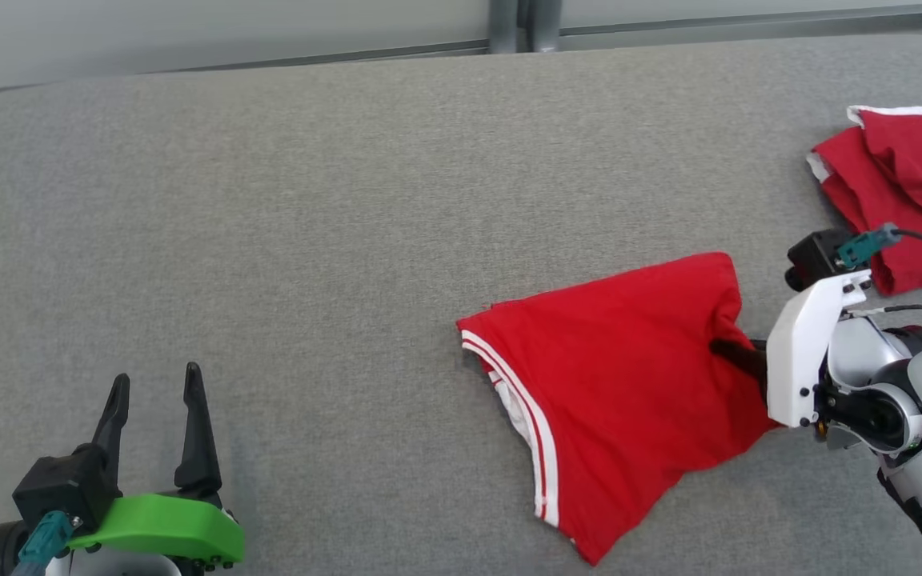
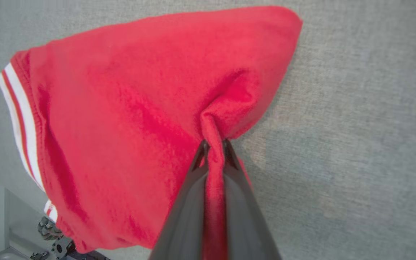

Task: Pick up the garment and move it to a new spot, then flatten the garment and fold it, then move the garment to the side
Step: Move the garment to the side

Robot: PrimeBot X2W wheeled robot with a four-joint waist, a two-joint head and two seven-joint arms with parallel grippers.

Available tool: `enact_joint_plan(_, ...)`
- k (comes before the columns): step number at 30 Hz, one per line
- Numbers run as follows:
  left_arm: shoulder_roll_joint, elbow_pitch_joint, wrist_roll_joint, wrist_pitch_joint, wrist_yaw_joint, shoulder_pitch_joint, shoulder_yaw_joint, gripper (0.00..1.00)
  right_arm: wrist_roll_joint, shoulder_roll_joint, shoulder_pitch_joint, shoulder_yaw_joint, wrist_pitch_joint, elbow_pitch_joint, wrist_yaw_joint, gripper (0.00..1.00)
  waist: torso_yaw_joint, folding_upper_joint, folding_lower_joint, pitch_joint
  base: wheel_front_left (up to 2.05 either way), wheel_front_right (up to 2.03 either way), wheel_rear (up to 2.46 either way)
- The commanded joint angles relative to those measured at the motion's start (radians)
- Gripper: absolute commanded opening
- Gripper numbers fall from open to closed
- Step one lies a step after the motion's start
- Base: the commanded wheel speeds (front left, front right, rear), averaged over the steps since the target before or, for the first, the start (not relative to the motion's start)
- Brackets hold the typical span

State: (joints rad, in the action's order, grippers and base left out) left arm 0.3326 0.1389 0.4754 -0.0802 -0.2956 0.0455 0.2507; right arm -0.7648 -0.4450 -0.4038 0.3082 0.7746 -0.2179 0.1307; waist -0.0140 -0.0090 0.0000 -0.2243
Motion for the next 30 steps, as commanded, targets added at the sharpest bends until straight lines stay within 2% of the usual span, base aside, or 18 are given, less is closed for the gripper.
enact_joint_plan(1, 0.009, 0.007, 0.005, 0.001, -0.003, 0.011, -0.007, 1.00, -0.009, -0.016, -0.020, 0.000, -0.026, -0.008, 0.000, 0.00, 0.069, 0.0090, 0.0000, 0.027, 0.00, 0.00, 0.00)
enact_joint_plan(8, 0.011, 0.007, 0.001, 0.002, 0.000, 0.022, 0.005, 1.00, -0.018, -0.052, -0.040, 0.029, -0.082, -0.028, 0.000, 0.00, 0.166, 0.0090, 0.0000, 0.043, 0.00, 0.00, 0.00)
enact_joint_plan(14, 0.003, 0.005, -0.003, 0.005, 0.003, 0.016, 0.023, 1.00, 0.003, -0.085, -0.065, 0.056, -0.136, -0.031, 0.000, 0.00, 0.202, 0.0090, 0.0000, 0.041, 0.00, 0.00, 0.00)
enact_joint_plan(22, -0.012, -0.005, -0.016, 0.009, 0.006, -0.024, 0.056, 1.00, 0.061, -0.101, -0.231, 0.100, -0.220, -0.065, 0.000, 0.00, 0.205, 0.0090, 0.0000, 0.017, 0.00, 0.00, 0.00)
enact_joint_plan(30, -0.030, -0.018, -0.019, 0.010, 0.015, -0.064, 0.085, 1.00, 0.064, -0.145, -0.413, 0.063, -0.166, -0.146, 0.000, 0.00, 0.170, 0.0090, 0.0000, -0.015, 0.00, 0.00, 0.00)
